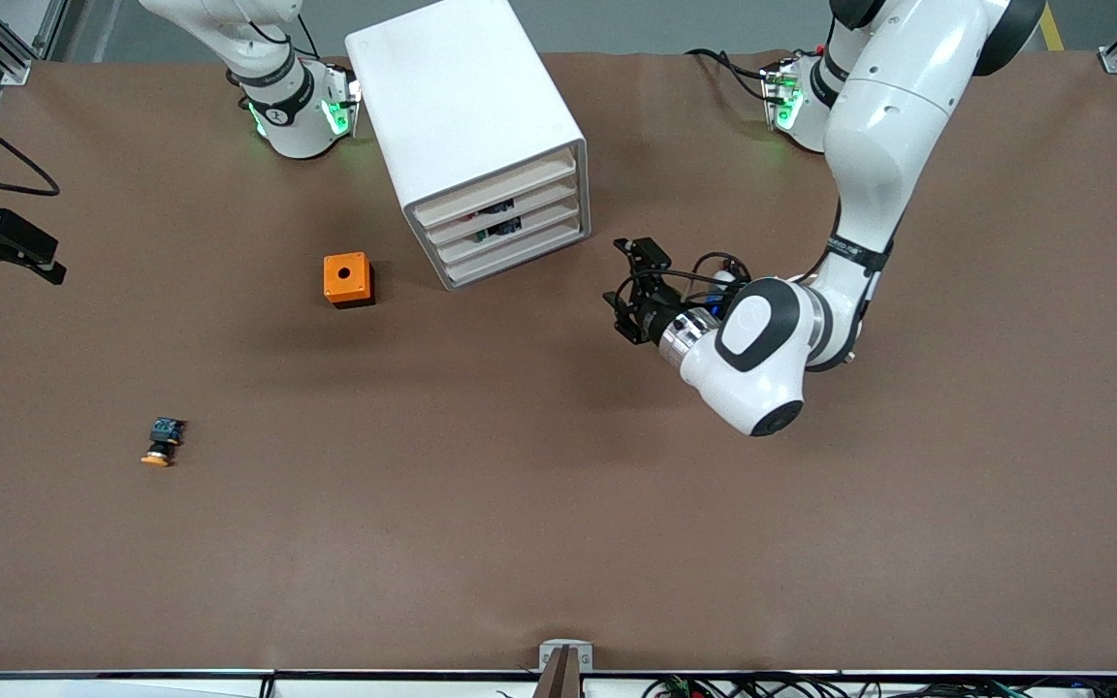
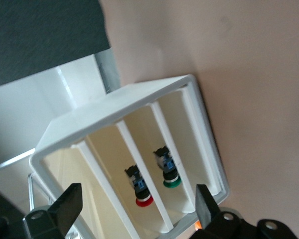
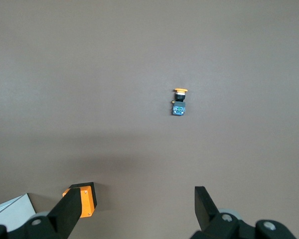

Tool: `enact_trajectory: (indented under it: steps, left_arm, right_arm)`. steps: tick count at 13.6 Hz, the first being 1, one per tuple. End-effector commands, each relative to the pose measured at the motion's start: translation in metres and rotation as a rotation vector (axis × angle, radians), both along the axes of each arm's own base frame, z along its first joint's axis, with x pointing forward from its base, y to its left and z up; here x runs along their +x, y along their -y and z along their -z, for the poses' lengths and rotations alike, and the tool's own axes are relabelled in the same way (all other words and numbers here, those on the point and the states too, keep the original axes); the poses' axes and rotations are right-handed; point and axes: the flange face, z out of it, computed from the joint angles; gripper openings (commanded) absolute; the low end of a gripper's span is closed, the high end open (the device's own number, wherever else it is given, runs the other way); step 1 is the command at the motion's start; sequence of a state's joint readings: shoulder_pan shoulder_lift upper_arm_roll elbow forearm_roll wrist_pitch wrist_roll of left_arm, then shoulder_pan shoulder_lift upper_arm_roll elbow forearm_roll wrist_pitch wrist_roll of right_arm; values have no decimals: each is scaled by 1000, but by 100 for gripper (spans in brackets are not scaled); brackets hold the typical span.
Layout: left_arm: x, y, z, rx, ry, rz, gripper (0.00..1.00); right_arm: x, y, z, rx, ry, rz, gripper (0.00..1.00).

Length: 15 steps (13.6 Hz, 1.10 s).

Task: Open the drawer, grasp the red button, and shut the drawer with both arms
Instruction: 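Reach the left gripper to the handle of the white cabinet drawer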

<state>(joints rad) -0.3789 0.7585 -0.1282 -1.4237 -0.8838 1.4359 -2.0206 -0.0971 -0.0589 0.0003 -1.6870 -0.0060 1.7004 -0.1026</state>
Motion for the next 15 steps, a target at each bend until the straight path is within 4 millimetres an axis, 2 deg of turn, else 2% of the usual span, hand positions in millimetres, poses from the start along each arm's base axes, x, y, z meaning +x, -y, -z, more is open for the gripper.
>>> enact_trajectory:
  steps: [1,4,8,10,11,13,15]
  left_arm:
    - [-15,26,14,37,-95,-2,100]
    - [-38,41,36,60,-177,6,100]
    - [-55,52,53,64,-252,15,100]
    - [-62,60,58,80,-267,24,86]
    - [-64,61,60,83,-270,27,76]
    - [-72,68,66,90,-286,38,63]
    - [-82,76,70,94,-303,53,61]
  right_arm:
    - [0,3,-2,-13,-3,-7,100]
    - [0,3,-2,-13,-3,-7,100]
    - [0,3,-2,-13,-3,-7,100]
    - [0,3,-2,-13,-3,-7,100]
    - [0,3,-2,-13,-3,-7,100]
    - [0,3,-2,-13,-3,-5,100]
    - [0,3,-2,-14,-3,-7,100]
